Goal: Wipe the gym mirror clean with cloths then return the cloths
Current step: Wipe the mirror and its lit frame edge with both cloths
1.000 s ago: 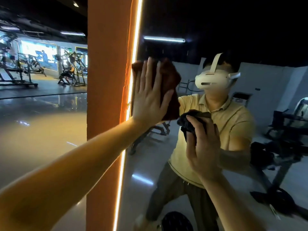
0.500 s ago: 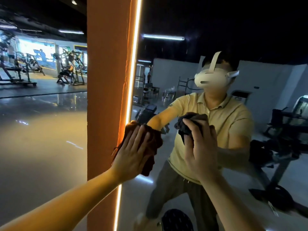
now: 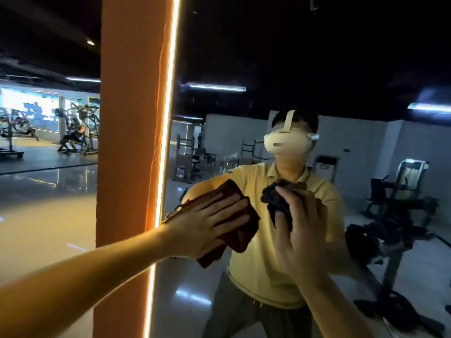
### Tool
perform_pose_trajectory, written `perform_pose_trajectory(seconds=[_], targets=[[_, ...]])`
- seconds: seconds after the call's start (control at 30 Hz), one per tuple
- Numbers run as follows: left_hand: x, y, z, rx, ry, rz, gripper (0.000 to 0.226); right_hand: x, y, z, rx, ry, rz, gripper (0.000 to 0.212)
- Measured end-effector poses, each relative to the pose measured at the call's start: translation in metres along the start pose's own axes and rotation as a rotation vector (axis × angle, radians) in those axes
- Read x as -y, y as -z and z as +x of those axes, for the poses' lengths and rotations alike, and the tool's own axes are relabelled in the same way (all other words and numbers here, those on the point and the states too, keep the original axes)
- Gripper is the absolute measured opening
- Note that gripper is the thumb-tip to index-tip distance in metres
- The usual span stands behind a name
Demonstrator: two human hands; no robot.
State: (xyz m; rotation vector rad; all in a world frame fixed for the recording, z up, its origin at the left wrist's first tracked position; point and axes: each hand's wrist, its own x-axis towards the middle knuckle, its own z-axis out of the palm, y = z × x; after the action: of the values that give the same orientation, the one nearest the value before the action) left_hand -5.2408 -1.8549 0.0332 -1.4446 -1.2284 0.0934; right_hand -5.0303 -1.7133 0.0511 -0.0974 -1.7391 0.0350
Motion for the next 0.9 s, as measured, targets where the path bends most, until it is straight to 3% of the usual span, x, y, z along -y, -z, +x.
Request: perform_pose_trajectory(seconds=[0.07, 0.2, 0.27, 0.3, 0.37, 0.5, 0.57, 0.67, 0.73, 0.9], targets=[[0.035, 0.008, 0.019, -0.012, -0.003, -0.022, 0.079, -0.002, 0.003, 0.004, 0.030, 0.030, 0.006, 0.038], [0.124, 0.042, 0.115, -0.292, 0.643, -0.251, 0.070, -0.001, -0.005, 0.008, -0.018, 0.028, 0.001, 0.036], [0.132, 0.049, 0.144, -0.409, 0.869, -0.261, 0.071, -0.002, -0.012, 0.007, -0.054, 0.030, -0.001, 0.036], [0.122, 0.045, 0.148, -0.442, 0.878, -0.262, 0.070, -0.004, -0.014, 0.006, -0.074, 0.028, 0.013, 0.036], [0.086, 0.030, 0.133, -0.434, 0.732, -0.251, 0.070, -0.006, -0.018, 0.006, -0.133, 0.013, 0.066, 0.037], [0.002, -0.004, 0.043, -0.185, 0.469, -0.195, 0.073, -0.001, -0.027, 0.005, -0.211, -0.030, 0.095, 0.038], [-0.028, -0.015, -0.010, -0.041, 0.426, -0.132, 0.076, 0.005, -0.028, 0.005, -0.179, -0.031, 0.079, 0.036], [-0.035, -0.016, -0.059, 0.087, 0.388, -0.049, 0.080, 0.011, -0.028, 0.000, 0.001, 0.037, 0.033, 0.036], [-0.011, -0.006, -0.052, 0.055, 0.466, -0.104, 0.076, 0.013, -0.028, -0.005, 0.085, 0.076, 0.023, 0.037], [0.050, 0.019, 0.049, -0.223, 0.989, -0.280, 0.081, 0.019, -0.031, -0.015, 0.092, 0.041, 0.081, 0.036]])
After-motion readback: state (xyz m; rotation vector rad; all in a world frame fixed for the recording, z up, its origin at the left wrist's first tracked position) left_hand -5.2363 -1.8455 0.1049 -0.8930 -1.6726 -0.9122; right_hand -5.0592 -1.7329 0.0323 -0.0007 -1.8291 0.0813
